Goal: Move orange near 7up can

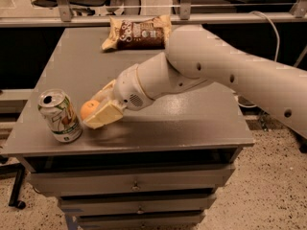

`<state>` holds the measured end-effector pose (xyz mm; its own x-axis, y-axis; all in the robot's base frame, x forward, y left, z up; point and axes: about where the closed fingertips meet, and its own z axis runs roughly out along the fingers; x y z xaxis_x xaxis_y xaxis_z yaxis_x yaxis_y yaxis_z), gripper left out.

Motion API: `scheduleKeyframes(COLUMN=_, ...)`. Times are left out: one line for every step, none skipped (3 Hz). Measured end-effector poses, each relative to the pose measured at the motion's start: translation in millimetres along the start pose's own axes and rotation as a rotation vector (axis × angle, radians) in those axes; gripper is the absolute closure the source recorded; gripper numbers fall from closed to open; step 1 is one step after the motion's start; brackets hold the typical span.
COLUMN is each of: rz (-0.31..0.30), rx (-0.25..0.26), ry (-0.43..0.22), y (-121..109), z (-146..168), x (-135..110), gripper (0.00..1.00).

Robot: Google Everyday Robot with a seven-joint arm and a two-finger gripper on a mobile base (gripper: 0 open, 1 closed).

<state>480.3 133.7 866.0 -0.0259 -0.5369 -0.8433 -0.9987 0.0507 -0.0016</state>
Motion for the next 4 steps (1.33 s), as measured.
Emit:
scheduleKeyframes(rz=-0.024, rx=-0.011, ry=-0.008, y=3.0, z=7.4, x=3.1, gripper=0.59)
scheduleKeyframes(rz=-0.036, rx=-0.019, ry=-0.011, y=5.1, z=10.3, x=5.9, gripper=0.36)
scheduleKeyframes(rz=-0.043, rx=-0.025, ry=-0.011, y=6.1, z=11.6, x=8.2, gripper=0.13)
scheduleKeyframes(rz=-0.048, rx=-0.027, ry=-0.01, y=5.7, z=11.0, x=9.4, gripper=0.0)
